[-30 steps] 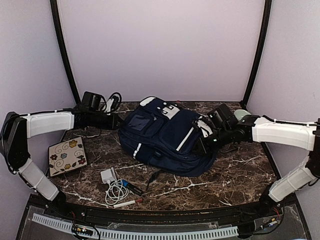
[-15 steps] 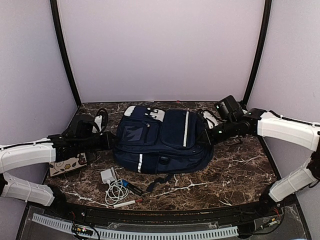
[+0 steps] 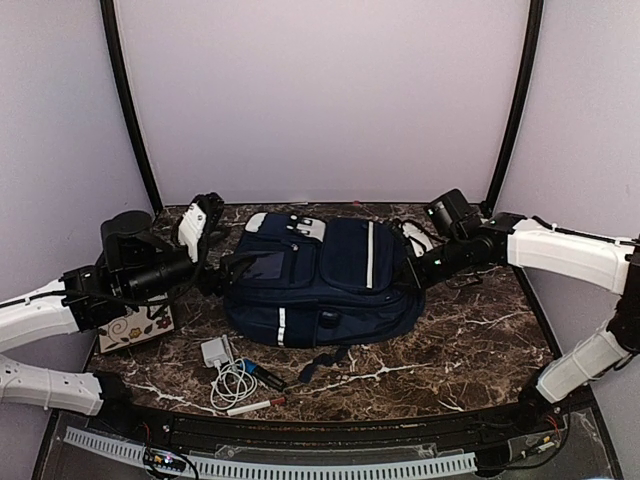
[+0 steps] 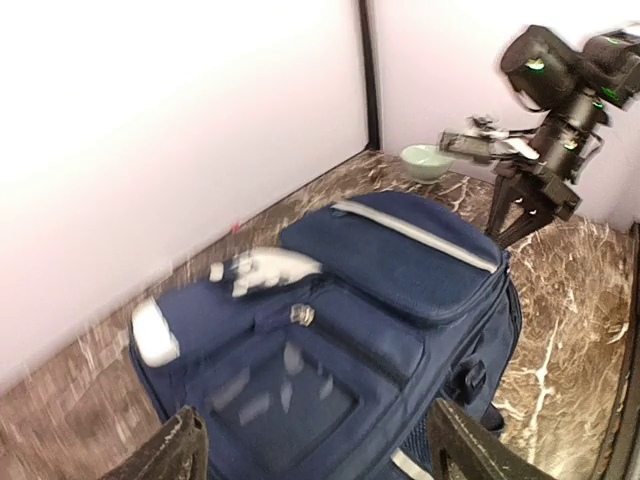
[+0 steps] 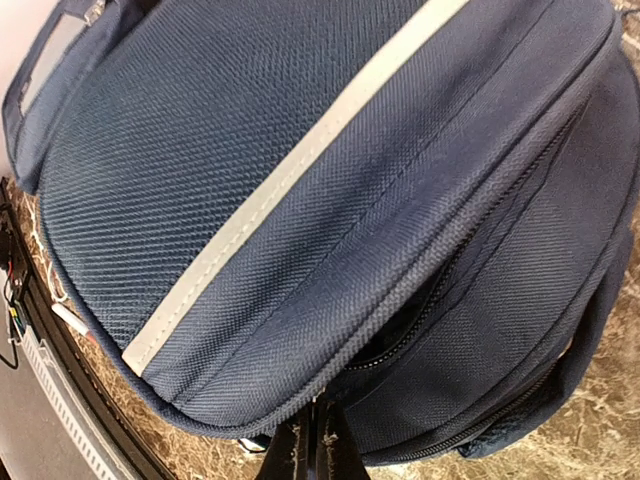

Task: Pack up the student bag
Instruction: Unzip the upper front pocket of the student bag.

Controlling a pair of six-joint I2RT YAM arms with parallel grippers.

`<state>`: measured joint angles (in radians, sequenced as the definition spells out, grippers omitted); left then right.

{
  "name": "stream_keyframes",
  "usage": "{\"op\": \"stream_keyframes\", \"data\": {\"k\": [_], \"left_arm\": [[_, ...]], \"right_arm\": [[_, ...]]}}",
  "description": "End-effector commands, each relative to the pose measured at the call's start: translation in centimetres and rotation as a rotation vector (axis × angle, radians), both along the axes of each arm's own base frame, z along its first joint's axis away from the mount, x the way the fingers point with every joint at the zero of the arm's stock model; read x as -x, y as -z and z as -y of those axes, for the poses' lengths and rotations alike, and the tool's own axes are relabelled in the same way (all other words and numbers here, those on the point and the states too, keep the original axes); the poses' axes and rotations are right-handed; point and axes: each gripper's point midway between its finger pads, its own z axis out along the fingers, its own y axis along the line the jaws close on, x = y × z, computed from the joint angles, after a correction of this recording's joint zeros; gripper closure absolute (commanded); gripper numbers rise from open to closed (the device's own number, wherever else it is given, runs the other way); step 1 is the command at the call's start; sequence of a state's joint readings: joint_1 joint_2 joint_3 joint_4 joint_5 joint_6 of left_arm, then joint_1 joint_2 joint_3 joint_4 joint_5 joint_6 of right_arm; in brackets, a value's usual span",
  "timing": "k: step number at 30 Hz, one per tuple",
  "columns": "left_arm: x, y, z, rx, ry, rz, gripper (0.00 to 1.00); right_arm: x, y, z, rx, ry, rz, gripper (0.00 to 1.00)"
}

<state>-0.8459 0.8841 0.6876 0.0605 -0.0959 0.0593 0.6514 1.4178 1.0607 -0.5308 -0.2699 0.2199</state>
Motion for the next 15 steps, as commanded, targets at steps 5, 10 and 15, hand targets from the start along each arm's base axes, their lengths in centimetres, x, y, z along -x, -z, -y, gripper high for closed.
{"op": "stream_keyframes", "data": {"k": [5,10,15], "left_arm": [[2.4,2.6,11.3,-0.402,0.547,0.270,0.19],[-0.4,2.6,14.3,-0.519,0.559,0.520,0.11],[-1.8,6.5,16.4,-0.664,0.650,0.416,0.24]], "right_arm": [[-0.4,0.5,-1.7,-0.076,-0.046,0.006,0.85],[-0.3,1.3,-1.8,-0.079,-0.041,-0.006,0.83],[0.2,1.0,-1.8,-0.101,-0.047,-0.011,0.87]]}}
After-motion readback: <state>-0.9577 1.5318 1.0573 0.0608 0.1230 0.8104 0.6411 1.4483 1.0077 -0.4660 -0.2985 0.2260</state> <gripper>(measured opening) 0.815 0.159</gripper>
